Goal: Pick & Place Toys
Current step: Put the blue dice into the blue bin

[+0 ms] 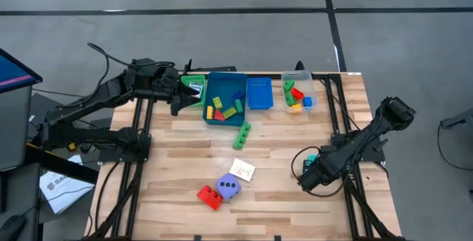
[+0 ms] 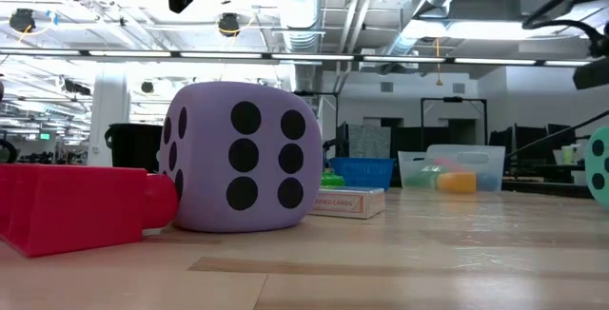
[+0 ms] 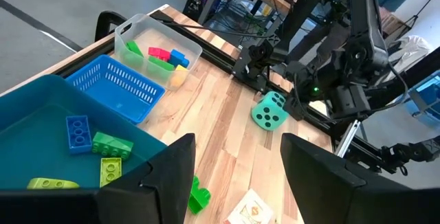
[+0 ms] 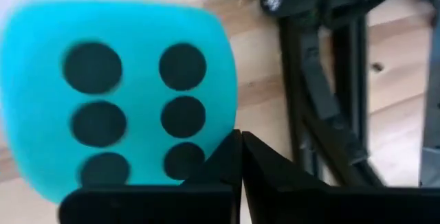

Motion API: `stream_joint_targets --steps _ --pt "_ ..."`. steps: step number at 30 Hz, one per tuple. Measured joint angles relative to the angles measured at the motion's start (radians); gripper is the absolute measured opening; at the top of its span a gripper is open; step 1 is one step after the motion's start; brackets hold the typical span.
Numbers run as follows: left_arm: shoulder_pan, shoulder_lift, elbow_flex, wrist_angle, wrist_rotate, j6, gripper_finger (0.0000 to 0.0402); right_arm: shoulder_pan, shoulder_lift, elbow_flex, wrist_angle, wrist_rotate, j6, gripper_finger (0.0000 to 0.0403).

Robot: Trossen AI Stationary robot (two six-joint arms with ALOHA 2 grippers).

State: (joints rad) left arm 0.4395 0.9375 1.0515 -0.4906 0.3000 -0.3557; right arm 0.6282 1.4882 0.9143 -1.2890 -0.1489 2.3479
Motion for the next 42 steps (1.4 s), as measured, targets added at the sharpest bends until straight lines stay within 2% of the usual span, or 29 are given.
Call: stream_joint_targets --steps 3,10,12,18,23,28,35,42 --pt "0.000 0.000 0.000 0.000 0.000 0.000 0.0208 -0.008 0.001 0.005 0.046 0.047 -0.013 0.0001" --pt "0.000 0.000 0.000 0.001 0.000 0.002 0.0208 -0.023 -0.030 0.021 0.191 0.352 -0.075 0.0001" --pt "0.000 0.000 0.000 0.000 -0.001 0.008 0.0208 -0.031 -0.041 0.021 0.216 0.407 -0.115 0.0000" --pt "0.000 0.000 0.000 0.000 0.000 0.008 0.0208 -0.040 -0.057 0.021 0.070 0.342 -0.016 0.0000" --pt "0.000 0.000 0.000 -0.001 0.000 0.008 0.0208 -0.063 -0.048 0.021 0.008 0.265 -0.037 0.0000" --pt "0.000 0.000 0.000 -0.001 0.000 0.008 0.0208 -0.120 -0.020 0.020 0.050 0.308 -0.148 0.0000" --pt "0.000 0.000 0.000 0.000 0.000 0.008 0.0208 -0.219 -0.011 0.014 0.317 0.457 -0.425 0.0000" --pt "0.000 0.000 0.000 -0.002 0.000 0.008 0.0208 -0.265 -0.010 0.041 0.233 0.488 -0.475 0.0000"
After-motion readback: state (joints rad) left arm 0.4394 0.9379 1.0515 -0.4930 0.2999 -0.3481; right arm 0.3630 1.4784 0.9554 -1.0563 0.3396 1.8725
